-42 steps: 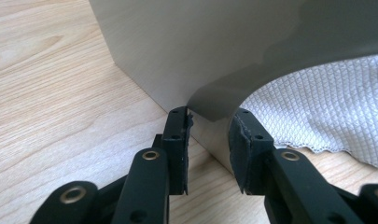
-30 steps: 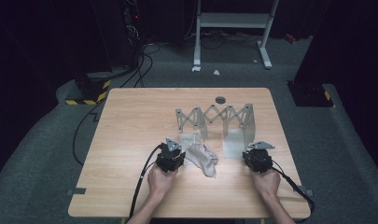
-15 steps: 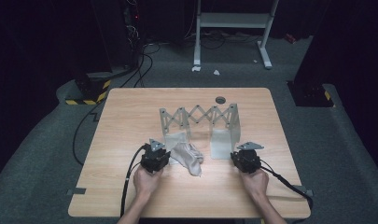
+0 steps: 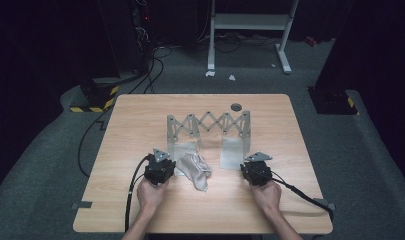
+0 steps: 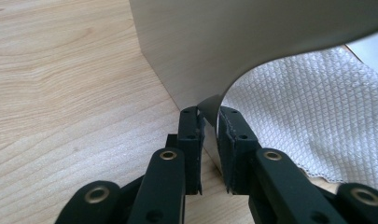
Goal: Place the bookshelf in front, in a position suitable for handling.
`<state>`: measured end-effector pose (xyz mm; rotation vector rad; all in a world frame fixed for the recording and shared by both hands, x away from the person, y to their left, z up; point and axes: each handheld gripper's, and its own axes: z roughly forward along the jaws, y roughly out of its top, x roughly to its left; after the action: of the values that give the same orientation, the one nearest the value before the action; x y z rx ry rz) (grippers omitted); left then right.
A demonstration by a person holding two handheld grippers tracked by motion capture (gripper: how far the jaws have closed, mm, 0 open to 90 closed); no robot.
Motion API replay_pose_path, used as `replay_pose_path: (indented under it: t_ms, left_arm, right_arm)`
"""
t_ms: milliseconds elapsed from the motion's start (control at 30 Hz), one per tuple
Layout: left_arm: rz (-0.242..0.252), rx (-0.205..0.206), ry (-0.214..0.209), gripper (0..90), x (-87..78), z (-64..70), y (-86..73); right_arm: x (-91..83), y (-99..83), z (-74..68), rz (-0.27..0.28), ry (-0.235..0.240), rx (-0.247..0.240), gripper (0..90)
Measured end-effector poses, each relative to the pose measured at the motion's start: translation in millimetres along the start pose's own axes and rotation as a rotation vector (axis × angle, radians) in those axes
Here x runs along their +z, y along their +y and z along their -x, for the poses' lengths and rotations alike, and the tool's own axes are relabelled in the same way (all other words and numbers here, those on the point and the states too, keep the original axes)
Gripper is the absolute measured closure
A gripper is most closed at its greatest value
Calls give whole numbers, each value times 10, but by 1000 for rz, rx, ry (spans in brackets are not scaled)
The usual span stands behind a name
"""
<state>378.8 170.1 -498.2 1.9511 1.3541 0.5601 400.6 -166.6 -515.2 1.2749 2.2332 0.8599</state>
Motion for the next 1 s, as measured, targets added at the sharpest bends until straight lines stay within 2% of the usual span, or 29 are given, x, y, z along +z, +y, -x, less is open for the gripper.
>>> replay_pose_path:
  t_ms: [100,167,300,400,467,500,533,600,667,800,867,967,1000]
  left_arm:
    - [-2,-1,-1,791,-1,-2,0]
    - [-1,0,-2,791,0,-2,-2]
    - [4,-4,-5,790,6,-6,-6]
    - [5,-6,-5,789,7,-7,-8]
    - [5,-7,-5,790,6,-8,-8]
    - [4,-7,-5,790,6,-7,-8]
    - [4,-7,-5,790,6,-6,-8]
    - [3,-7,-4,790,4,-9,-7]
    - [1,-5,-5,790,2,-10,-5]
    - [3,-4,-5,790,5,-9,-3]
    - [3,-6,-5,789,6,-10,-3]
    - [4,-6,-3,789,5,-9,-3]
    - [5,-7,-3,789,5,-6,-3]
  right_arm:
    - [-42,-40,-7,11,5,-25,780]
    - [-86,-99,2,14,-8,-37,720]
    - [-228,-261,85,16,-24,-3,658]
    - [-305,-309,49,27,-23,-5,639]
    - [-322,-305,35,41,-7,16,624]
    - [-328,-305,27,46,-16,19,618]
    - [-340,-320,4,53,-40,3,619]
    - [-377,-406,-65,52,-92,-54,619]
    - [-409,-481,-86,45,-140,-87,615]
    - [-544,-605,73,70,-119,2,614]
    - [-573,-642,112,70,-85,44,614]
    - [-518,-594,39,61,-73,21,612]
    - [-470,-527,1,68,-63,11,606]
